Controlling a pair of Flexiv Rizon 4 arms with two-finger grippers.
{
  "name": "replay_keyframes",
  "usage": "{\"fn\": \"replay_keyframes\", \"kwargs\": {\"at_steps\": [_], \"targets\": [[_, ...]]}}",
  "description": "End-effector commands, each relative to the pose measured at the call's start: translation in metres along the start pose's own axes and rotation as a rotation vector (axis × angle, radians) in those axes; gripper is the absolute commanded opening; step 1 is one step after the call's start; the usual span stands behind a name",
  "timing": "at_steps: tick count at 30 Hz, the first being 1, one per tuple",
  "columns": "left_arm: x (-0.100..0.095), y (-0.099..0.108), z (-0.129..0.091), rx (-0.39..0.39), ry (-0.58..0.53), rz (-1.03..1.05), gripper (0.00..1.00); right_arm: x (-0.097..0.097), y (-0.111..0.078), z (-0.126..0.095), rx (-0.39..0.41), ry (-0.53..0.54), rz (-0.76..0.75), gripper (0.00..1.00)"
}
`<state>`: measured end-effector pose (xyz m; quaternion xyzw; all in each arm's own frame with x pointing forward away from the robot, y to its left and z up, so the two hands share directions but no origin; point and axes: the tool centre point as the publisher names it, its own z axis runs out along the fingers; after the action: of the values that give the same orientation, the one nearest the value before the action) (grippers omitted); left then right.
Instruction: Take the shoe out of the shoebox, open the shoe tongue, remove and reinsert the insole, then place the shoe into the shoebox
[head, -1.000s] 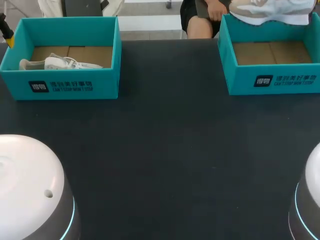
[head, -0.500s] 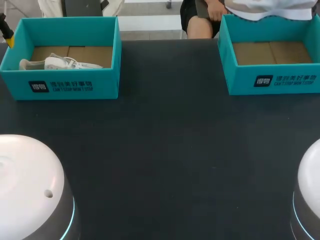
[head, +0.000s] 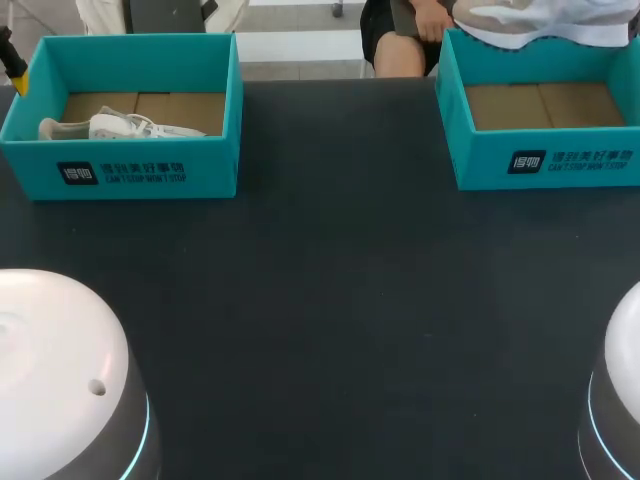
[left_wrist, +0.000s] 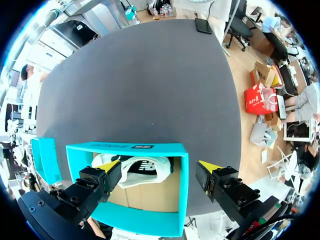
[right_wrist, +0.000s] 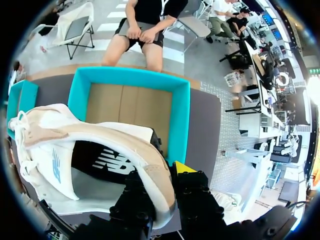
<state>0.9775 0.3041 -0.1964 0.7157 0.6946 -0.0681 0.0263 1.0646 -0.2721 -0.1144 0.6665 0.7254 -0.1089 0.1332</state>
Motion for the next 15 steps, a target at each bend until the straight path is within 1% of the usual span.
{"fn": "replay_keyframes", "kwargs": {"at_steps": [1, 3, 4, 6, 7, 9, 13, 15], "targets": [[0.0, -0.001, 0.0, -0.003, 0.003, 0.0, 1.0, -0.001, -0.005, 0.0, -0.092, 0.002, 0.0, 0.0], [0.0, -0.001, 0.0, -0.003, 0.003, 0.0, 1.0, 0.012, -0.018, -0.006, -0.098, -0.005, 0.004, 0.0], [0.0, -0.001, 0.0, -0.003, 0.003, 0.0, 1.0, 0.021, -0.03, -0.009, -0.106, -0.001, 0.013, 0.0], [0.0, -0.001, 0.0, -0.003, 0.003, 0.0, 1.0, 0.037, -0.046, -0.011, -0.094, 0.002, 0.015, 0.0], [0.0, -0.001, 0.0, -0.003, 0.003, 0.0, 1.0, 0.04, -0.051, -0.011, -0.088, 0.009, 0.016, 0.0], [0.0, -0.001, 0.0, -0.003, 0.003, 0.0, 1.0, 0.058, -0.07, -0.012, -0.074, 0.022, 0.013, 0.0], [0.0, -0.001, 0.0, -0.003, 0.003, 0.0, 1.0, 0.082, -0.093, -0.019, -0.059, 0.037, 0.027, 0.0], [0.0, -0.001, 0.0, -0.003, 0.003, 0.0, 1.0, 0.095, -0.102, -0.024, -0.042, 0.017, 0.013, 0.0]]}}
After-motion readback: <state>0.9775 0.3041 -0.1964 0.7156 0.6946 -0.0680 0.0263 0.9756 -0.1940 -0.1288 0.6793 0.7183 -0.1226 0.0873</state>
